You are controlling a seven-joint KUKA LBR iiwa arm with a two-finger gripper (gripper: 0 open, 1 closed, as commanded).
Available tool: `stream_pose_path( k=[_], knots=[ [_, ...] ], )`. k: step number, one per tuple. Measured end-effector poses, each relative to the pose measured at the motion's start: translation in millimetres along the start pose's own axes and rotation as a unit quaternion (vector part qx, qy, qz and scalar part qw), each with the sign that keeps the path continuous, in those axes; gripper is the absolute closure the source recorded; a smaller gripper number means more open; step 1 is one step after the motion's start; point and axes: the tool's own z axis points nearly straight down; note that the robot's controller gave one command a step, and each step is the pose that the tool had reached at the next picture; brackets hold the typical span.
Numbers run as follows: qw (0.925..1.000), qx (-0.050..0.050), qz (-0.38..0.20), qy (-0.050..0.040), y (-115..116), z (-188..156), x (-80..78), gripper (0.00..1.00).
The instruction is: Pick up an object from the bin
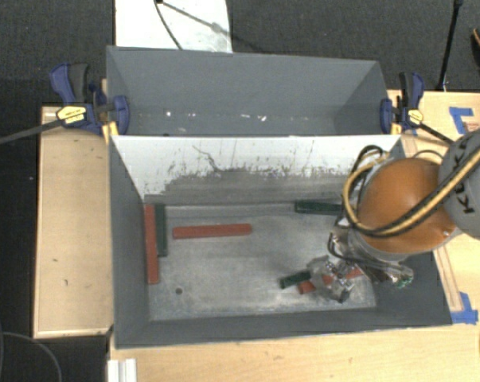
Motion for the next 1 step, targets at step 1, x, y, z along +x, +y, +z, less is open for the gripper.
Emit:
stream_pose_path(
  k=[1],
  knots=[
    [1.0, 0.0, 0.0, -0.0002, -0.1, -0.1, -0.2, 0.0]
  ],
)
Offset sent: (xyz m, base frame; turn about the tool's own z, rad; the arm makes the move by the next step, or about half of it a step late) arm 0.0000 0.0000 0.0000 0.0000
